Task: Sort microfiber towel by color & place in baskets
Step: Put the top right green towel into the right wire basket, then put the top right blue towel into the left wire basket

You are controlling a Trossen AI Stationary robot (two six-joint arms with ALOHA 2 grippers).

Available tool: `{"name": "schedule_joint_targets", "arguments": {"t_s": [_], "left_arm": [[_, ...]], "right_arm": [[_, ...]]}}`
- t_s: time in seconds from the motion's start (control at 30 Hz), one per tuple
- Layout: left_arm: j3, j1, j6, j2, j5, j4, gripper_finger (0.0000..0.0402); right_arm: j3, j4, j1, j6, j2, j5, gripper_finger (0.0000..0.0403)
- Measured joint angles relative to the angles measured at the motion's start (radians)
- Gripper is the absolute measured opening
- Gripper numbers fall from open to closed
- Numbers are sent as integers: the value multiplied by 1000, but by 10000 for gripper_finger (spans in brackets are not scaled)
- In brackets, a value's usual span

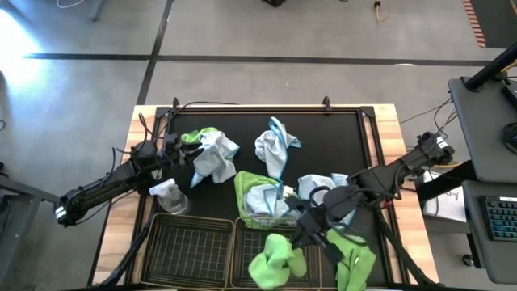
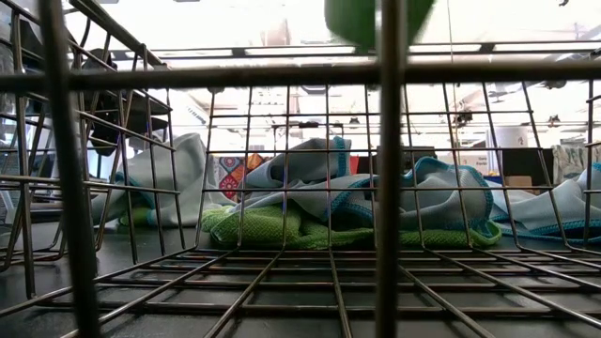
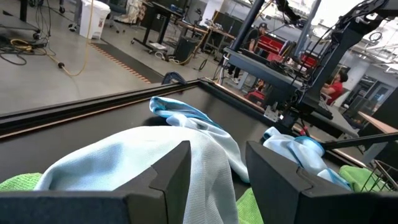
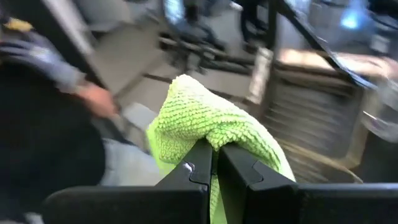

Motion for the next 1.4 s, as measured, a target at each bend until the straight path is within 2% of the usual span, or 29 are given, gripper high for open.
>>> {"name": "schedule_joint_targets", "arguments": {"t_s": [0.17, 0.53, 0.9, 0.97, 1.17, 1.4], "left_arm": [[0, 0, 0, 0, 0, 0, 139], [0, 0, 0, 0, 0, 0, 139], [0, 0, 0, 0, 0, 0, 139], [0, 0, 0, 0, 0, 0, 139], [0, 0, 0, 0, 0, 0, 139], [0, 0, 0, 0, 0, 0, 139]], "right_arm": [[-6, -127, 0, 18, 0, 151, 9], [-18, -267, 2, 165, 5, 151, 9], [-18, -313, 2, 188, 38, 146, 12], [-18, -313, 2, 189, 52, 143, 20], [-12, -307, 2, 189, 92, 46, 69], [-7, -305, 2, 187, 77, 42, 134]]}}
